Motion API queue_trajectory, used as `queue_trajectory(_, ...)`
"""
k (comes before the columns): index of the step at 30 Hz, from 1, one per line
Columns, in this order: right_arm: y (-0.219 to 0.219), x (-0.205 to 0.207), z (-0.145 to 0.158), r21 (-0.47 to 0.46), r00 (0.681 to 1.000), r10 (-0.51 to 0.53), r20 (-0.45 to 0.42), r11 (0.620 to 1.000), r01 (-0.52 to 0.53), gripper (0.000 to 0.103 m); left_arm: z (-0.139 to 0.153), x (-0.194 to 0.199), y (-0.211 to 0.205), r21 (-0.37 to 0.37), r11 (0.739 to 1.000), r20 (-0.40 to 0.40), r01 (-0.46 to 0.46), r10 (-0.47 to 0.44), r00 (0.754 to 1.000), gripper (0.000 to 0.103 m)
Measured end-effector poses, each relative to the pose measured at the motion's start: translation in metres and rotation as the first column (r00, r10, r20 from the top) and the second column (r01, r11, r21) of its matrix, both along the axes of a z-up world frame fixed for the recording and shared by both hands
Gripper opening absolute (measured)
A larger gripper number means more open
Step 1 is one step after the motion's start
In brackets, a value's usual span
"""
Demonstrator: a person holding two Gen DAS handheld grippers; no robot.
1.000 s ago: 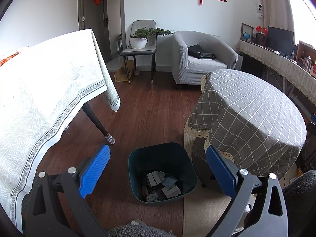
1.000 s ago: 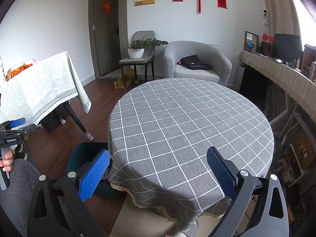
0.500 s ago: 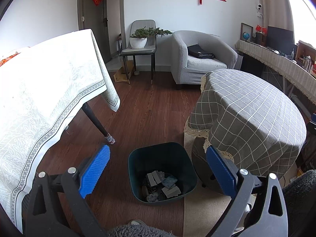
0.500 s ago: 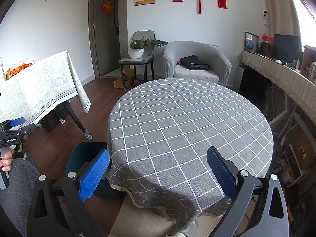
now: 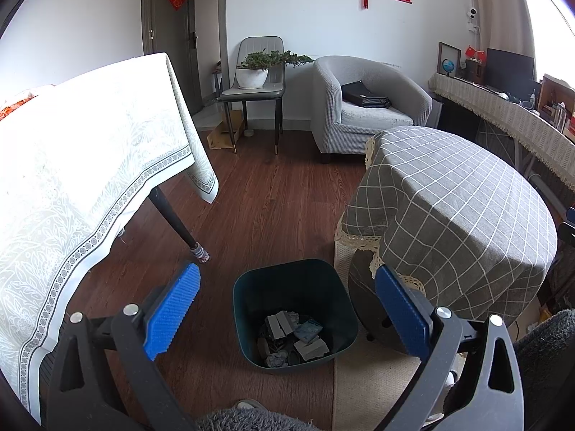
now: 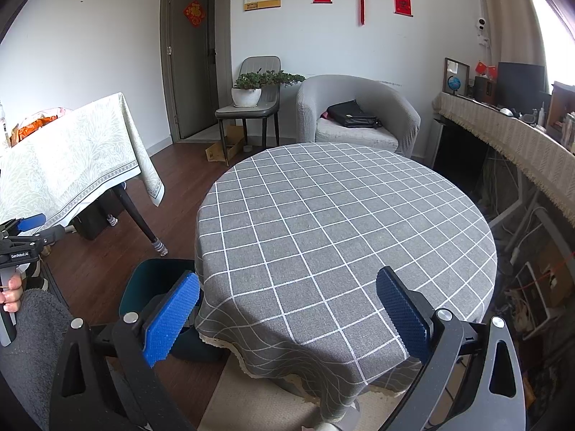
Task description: Collect trash
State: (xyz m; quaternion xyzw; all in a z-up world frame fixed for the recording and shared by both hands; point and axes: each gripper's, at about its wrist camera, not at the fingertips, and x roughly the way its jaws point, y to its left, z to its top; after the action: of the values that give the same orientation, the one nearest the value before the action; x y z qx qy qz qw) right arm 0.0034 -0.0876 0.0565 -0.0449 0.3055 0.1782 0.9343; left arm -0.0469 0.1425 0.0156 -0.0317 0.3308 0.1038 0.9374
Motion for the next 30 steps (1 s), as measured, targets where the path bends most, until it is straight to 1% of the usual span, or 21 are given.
queue_trajectory(30,0.0007,-0.0029,0.0038,-0.009,1.000,-0.009,-0.002,1.000,0.009,0.100,0.0001,0.0005,-0.0011,0.001,1.000,-0.001,0.002,-0.002,1.000,0.100)
